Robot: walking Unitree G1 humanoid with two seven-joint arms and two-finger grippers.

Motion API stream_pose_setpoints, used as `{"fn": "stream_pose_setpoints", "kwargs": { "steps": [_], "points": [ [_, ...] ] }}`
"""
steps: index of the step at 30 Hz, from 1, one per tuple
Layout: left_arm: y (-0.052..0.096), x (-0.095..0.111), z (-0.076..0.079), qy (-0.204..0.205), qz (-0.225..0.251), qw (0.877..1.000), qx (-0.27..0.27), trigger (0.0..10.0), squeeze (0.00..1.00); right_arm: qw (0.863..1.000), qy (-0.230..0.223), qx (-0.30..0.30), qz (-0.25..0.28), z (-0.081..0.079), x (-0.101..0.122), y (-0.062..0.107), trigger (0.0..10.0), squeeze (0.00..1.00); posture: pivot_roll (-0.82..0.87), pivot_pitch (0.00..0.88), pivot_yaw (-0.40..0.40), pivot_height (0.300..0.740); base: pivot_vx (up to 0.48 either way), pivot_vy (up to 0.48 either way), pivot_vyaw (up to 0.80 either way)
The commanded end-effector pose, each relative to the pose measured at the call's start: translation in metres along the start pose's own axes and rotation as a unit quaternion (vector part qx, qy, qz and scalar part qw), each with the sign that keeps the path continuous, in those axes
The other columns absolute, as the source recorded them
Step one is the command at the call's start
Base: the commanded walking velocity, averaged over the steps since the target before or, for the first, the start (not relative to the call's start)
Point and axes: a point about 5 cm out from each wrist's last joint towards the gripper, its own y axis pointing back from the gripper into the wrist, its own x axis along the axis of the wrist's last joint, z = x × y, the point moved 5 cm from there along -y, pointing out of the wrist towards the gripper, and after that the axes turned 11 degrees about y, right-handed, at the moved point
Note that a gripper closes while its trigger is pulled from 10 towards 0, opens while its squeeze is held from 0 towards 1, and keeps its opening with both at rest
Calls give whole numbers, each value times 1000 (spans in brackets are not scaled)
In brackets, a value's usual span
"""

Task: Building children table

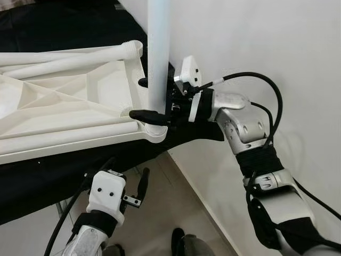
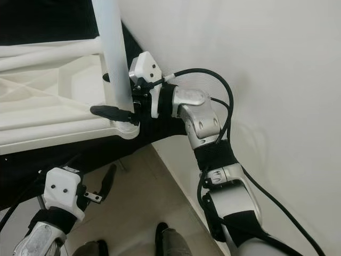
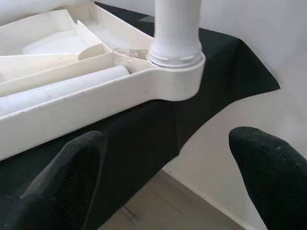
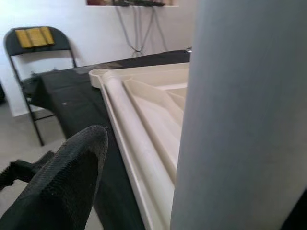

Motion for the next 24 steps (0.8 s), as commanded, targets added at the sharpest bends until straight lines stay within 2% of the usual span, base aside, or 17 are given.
{"fn": "stream_pose_setpoints", "kwargs": {
  "steps": [1, 3, 4, 5, 6, 7, 8, 9, 10, 14, 18, 21, 22, 23, 24],
  "points": [
    [5, -2, 1, 1, -12, 1000, 1, 10000, 0, 1000, -10, 21, 16, -2, 3, -2, 10000, 0, 117, 303, -81, 740, 0, 0, 0],
    [6, -2, 1, 1, -13, 1000, 0, 10000, 0, 999, -21, 34, 25, -2, 4, 0, 10000, 0, 118, 304, -81, 740, 0, 0, 0],
    [7, -2, 1, 1, -14, 1000, 0, 10000, 0, 998, -28, 44, 30, -3, 5, 1, 8980, 0, 120, 307, -81, 740, 0, 0, 0],
    [7, -2, 1, 1, -14, 1000, 0, 10000, 0, 998, -28, 44, 30, -3, 5, 1, 8980, 0, 120, 307, -81, 740, 0, 0, 0],
    [8, -2, 1, 2, -15, 1000, 0, 10000, 0, 997, -34, 57, 35, -4, 5, 3, 6078, 0, 120, 311, -80, 740, 0, 0, 0],
    [8, -2, 1, 2, -15, 1000, 0, 10000, 0, 997, -34, 57, 35, -4, 5, 3, 6078, 0, 120, 311, -80, 740, 0, 0, 0],
    [9, -2, 1, 2, -16, 1000, 0, 10000, 0, 996, -36, 73, 37, -4, 4, 6, 1961, 0, 121, 311, -78, 740, 0, 0, 0],
    [9, -2, 1, 2, -16, 1000, 0, 10000, 0, 996, -36, 73, 37, -4, 4, 6, 1961, 0, 121, 311, -78, 740, 0, 0, 0],
    [10, -2, 2, 2, -17, 1000, 0, 10000, 0, 995, -35, 87, 37, -4, 3, 9, 0, 0, 122, 318, -79, 740, 0, 0, 0],
    [11, -1, 1, 2, -19, 1000, 1, 10000, 0, 993, -35, 108, 30, -5, -1, 14, 0, 0, 119, 316, -77, 740, 0, 0, 0],
    [10, -2, 1, 2, -19, 1000, 1, 10000, 0, 994, -31, 104, 18, -6, -6, 15, 0, 0, 111, 313, -74, 740, 0, 0, 0],
    [9, -2, 1, 2, -20, 1000, 1, 10000, 0, 997, -20, 75, -5, -5, -15, 15, 0, 0, 104, 312, -77, 740, 0, 0, 0],
    [9, -2, 1, 2, -19, 1000, 1, 10000, 0, 999, -18, 37, -17, -4, -22, 13, 0, 0, 101, 312, -77, 740, 0, 0, 0],
    [8, -3, 1, 2, -19, 1000, 1, 10000, 0, 999, -32, -29, -31, -2, -31, 8, 0, 0, 91, 302, -83, 740, 0, 0, 0],
    [8, -3, 1, 2, -19, 1000, 1, 10000, 0, 999, -32, -29, -31, -2, -31, 8, 0, 0, 91, 302, -83, 740, 0, 0, 0]
  ]
}}
